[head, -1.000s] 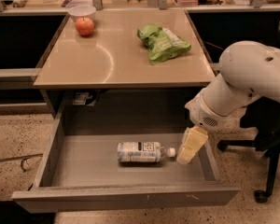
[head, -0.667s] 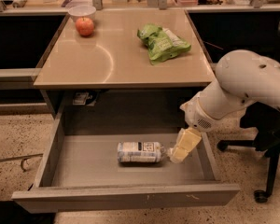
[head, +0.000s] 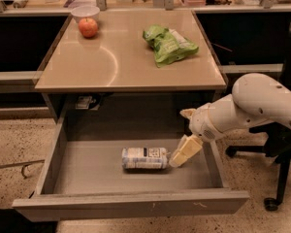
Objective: Pick blue plastic bottle from top drawer and place on counter
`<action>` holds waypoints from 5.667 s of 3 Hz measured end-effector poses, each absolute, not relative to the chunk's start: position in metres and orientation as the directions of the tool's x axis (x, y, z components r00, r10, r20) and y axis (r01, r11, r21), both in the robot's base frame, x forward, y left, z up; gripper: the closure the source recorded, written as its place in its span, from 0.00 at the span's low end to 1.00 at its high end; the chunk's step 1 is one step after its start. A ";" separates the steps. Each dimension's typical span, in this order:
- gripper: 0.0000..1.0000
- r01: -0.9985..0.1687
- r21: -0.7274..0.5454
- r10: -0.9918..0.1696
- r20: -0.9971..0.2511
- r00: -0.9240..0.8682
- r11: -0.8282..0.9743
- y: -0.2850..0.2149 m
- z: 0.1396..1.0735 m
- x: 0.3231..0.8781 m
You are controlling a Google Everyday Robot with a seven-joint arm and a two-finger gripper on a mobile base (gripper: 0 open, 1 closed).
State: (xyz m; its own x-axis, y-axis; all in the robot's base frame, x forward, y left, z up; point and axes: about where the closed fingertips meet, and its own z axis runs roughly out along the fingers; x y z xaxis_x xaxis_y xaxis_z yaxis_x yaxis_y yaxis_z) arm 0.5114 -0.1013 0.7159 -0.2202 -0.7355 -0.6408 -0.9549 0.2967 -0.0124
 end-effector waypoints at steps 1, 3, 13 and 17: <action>0.00 -0.955 -0.012 -0.735 -0.641 -0.220 0.297 -0.101 0.716 0.511; 0.00 -0.961 -0.031 -0.717 -0.673 -0.182 0.273 -0.073 0.690 0.511; 0.25 -0.947 0.042 -0.705 -0.657 -0.266 0.318 -0.051 0.607 0.536; 1.00 -0.960 -0.030 -0.720 -0.669 -0.187 0.277 -0.059 0.728 0.529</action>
Offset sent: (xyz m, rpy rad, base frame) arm -0.0029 0.0165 -0.0243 0.0804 -0.0370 0.0071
